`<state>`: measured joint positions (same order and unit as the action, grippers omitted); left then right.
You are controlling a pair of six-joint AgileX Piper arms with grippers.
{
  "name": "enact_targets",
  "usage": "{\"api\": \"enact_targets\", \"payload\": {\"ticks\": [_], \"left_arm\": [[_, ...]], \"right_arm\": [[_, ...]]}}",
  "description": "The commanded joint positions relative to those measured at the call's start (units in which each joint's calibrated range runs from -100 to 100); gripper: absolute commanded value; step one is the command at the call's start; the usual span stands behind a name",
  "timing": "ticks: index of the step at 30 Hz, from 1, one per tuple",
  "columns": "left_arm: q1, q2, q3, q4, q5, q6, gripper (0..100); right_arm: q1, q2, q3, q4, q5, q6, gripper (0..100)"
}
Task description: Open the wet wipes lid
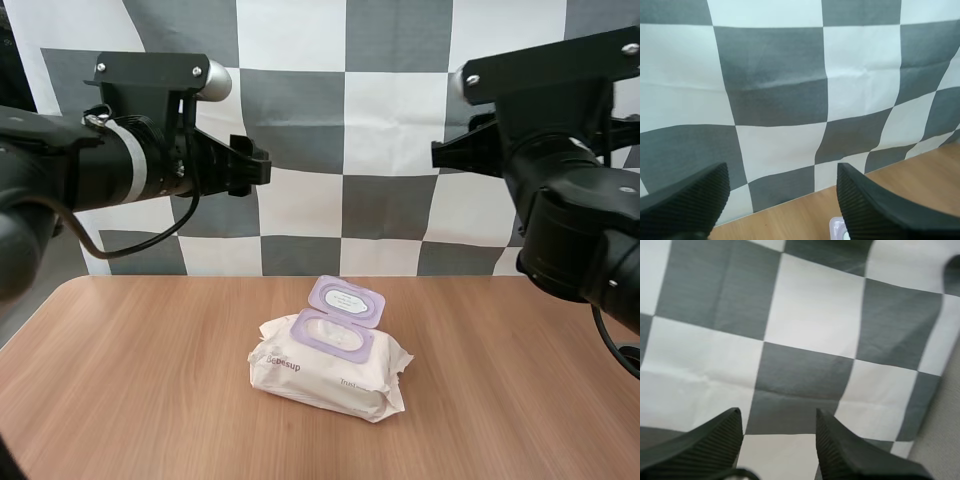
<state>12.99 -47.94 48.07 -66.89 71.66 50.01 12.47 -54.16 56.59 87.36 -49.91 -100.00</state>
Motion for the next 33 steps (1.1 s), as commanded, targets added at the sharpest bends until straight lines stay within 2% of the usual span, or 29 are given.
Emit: {"api": "enact_targets", "payload": {"ticks": [1, 6, 12, 16, 22, 26, 33], "left_arm": [[-0.05, -3.5, 2.0, -1.6, 1.0, -0.1, 100], [-0.05, -6.9, 3.7, 2.8, 4.4, 0.0, 100], [-0.05, -7.4, 3.7, 2.5, 3.9, 0.0, 100], [0.65, -9.0, 3.7, 2.9, 2.7, 0.0, 100], [-1.05, -16.9, 3.8, 2.9, -9.0, 0.0, 100], [-3.66, -23.9, 3.8, 2.7, -14.1, 0.0, 100], [-6.51, -32.8, 10.2, 2.4, -17.6, 0.0, 100]], "right_arm": [[0.0, -2.8, 0.0, 12.6, -1.5, 0.0, 61], [0.0, -3.8, 0.0, 12.6, -2.5, 0.0, 34], [0.0, -3.8, 0.0, 12.6, -2.5, 0.0, 2], [0.0, -4.3, 0.1, 12.6, -2.1, 0.0, 0], [0.0, -14.4, 4.6, 12.6, -1.9, 0.0, 0], [-0.1, -20.4, 10.7, 12.6, -2.0, 0.0, 0], [-3.9, -30.9, 26.9, 12.6, -2.0, 0.0, 0]]}}
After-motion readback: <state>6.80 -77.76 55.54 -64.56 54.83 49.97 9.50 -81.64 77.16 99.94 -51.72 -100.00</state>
